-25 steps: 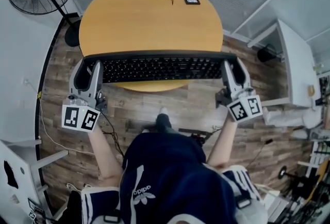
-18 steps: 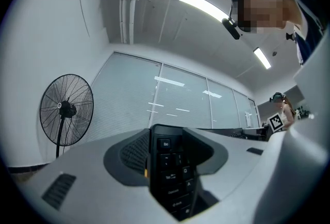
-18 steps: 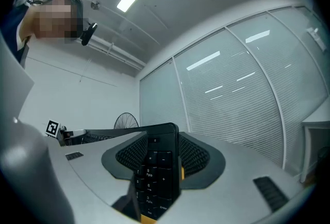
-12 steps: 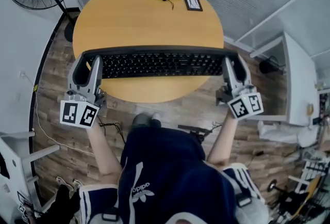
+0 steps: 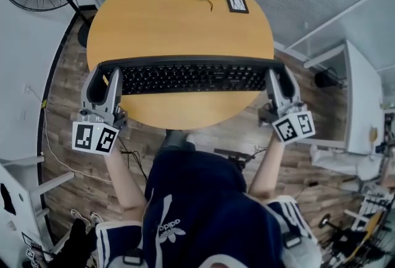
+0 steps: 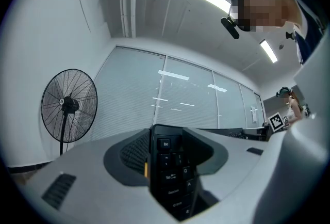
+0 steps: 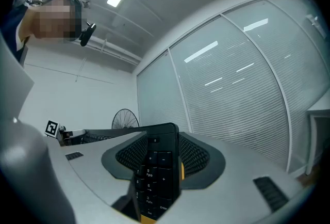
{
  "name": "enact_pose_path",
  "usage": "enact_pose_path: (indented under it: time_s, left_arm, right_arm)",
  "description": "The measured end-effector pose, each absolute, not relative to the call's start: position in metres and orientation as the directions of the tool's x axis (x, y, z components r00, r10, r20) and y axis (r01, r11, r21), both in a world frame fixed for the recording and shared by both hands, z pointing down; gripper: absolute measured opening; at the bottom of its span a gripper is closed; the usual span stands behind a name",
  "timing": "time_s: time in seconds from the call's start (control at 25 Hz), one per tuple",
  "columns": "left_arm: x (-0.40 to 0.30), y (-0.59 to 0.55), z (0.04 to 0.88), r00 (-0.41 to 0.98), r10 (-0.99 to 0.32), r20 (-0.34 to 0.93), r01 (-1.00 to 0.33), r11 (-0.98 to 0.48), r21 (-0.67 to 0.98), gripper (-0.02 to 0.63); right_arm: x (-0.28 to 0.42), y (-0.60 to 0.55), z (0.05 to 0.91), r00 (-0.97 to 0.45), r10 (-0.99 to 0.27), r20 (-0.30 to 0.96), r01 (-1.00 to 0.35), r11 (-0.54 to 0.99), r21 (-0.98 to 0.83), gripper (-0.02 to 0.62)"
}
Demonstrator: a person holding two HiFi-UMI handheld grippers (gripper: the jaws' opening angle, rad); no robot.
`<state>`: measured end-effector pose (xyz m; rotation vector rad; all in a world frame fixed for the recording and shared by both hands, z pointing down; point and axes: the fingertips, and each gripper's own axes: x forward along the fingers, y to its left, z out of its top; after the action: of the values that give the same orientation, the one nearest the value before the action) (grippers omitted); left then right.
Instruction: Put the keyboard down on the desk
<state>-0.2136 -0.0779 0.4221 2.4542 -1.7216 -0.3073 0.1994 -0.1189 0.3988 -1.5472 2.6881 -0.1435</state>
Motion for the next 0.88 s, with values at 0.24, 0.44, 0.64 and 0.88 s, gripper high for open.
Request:
enact_pose_path:
  time_s: [0.24, 0.44, 0.64, 0.88]
  left_arm:
    - [-0.226, -0.09, 0.419, 0.339, -0.935, -0.098, -0.909, -0.353, 0.221, 0.195]
    - [-0.228, -0.1, 0.419, 0.359, -0.926, -0.113, -0.901, -0.376, 0.215, 0.195]
    - [-0.228, -0.111, 0.416, 0.391, -0.914, -0.112, -0.887, -0.407, 0.218, 0.195]
    - [-0.23, -0.117, 0.425, 0.396, -0.915, -0.08, -0.885, -0.403, 0.234, 0.195]
  right_arm:
    - [0.187, -0.126, 0.393, -0.492, -0.87, 0.016, -0.866, 0.488, -0.105, 0.179]
    - [0.186, -0.126, 0.393, -0.467, -0.884, 0.004, -0.88, 0.465, -0.095, 0.179]
    - [0.189, -0.124, 0.391, -0.433, -0.901, 0.013, -0.897, 0.43, -0.101, 0.179]
    - [0.185, -0.127, 0.396, -0.426, -0.904, 0.04, -0.902, 0.421, -0.101, 0.179]
